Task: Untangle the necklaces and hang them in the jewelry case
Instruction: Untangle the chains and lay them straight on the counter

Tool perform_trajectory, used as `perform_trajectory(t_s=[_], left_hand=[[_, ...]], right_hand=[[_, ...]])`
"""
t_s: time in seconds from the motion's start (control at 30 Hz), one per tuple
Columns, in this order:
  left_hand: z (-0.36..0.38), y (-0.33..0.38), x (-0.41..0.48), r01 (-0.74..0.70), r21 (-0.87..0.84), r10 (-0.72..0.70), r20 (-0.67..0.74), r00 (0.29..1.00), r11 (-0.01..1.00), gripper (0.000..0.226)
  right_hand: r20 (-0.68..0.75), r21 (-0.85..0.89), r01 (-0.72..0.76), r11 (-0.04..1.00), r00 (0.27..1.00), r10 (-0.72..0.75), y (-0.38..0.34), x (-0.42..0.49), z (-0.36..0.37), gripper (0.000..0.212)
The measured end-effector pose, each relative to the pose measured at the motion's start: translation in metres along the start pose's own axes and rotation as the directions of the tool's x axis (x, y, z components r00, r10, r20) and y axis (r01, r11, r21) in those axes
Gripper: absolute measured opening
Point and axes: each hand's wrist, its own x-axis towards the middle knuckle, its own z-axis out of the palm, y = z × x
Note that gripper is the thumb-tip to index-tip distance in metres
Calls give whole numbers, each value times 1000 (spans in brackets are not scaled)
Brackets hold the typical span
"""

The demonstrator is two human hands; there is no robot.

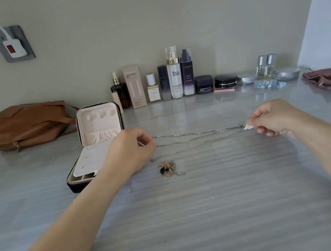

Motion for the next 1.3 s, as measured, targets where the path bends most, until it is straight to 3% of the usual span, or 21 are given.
perform_trajectory(t_s=[0.33,0.47,0.63,0.73,0.9,1.03,1.17,1.3], left_hand=[[6,-9,2,-45,282,67,-70,995,958,9],[10,-10,2,-113,427,137,-26,990,897,12],[11,-9,1,-135,493,130,44,991,860,20],[10,5,-1,-170,370,145,95,985,913,30],[14,59,7,-215,61,193,256,947,975,24],[26,92,11,-11,-344,140,351,926,939,18],[35,100,7,69,-489,146,389,910,870,12],[31,97,8,122,-500,112,413,904,857,4]], right_hand=[[18,-6,3,1000,1000,-3,1,-2,-3,15],[75,90,-3,996,997,-4,-1,-5,-5,11],[65,227,153,962,983,-172,-18,-16,-5,10],[81,281,273,920,948,-307,-31,-28,-4,16],[125,302,396,867,885,-448,-43,-41,3,23],[157,318,459,830,838,-523,-46,-49,9,22],[132,324,498,805,818,-559,-45,-51,10,22],[112,302,506,808,823,-557,-44,-49,8,23]])
